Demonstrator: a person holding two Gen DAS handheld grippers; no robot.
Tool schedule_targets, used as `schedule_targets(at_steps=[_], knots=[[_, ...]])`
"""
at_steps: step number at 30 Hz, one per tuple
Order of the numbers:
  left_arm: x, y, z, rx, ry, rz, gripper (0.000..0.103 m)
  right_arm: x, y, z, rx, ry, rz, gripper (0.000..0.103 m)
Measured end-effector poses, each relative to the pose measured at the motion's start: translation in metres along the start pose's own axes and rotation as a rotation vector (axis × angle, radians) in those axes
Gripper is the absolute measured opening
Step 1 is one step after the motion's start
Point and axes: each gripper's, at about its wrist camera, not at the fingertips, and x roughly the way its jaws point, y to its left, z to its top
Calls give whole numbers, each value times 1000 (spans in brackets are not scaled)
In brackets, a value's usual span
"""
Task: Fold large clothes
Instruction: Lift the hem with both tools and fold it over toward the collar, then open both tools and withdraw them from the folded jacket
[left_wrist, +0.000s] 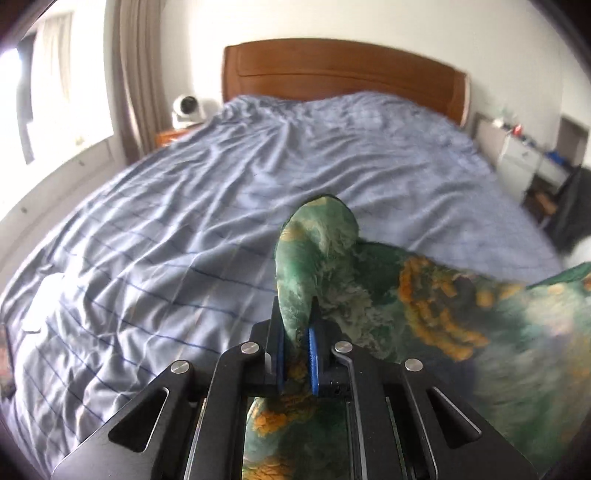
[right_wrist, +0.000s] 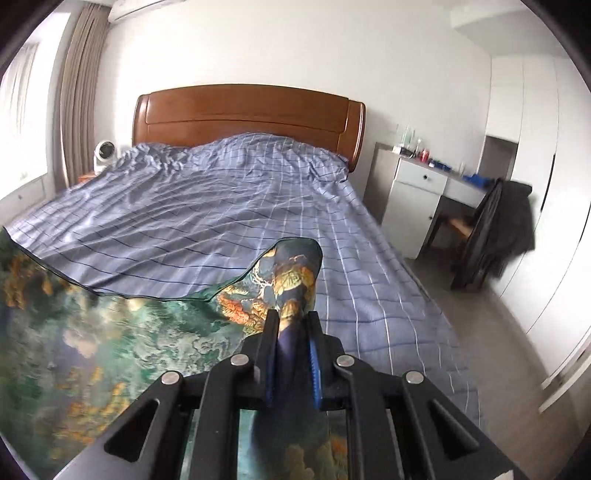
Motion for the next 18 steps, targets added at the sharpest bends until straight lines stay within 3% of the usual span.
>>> schedule_targets(at_steps=[3, 6, 12, 18], knots=[[45, 5, -42, 4, 81, 28, 9, 44, 6, -30, -9, 103, -6, 15], [60, 8, -74, -6, 74, 21, 10, 77, 12, -68, 1, 186, 25, 15], [61, 5, -81, -7, 37, 22, 12, 96, 16, -96, 34, 211, 40, 15], [54, 3, -80, -6, 40, 15, 18, 106, 15, -96, 69, 223, 71, 18]])
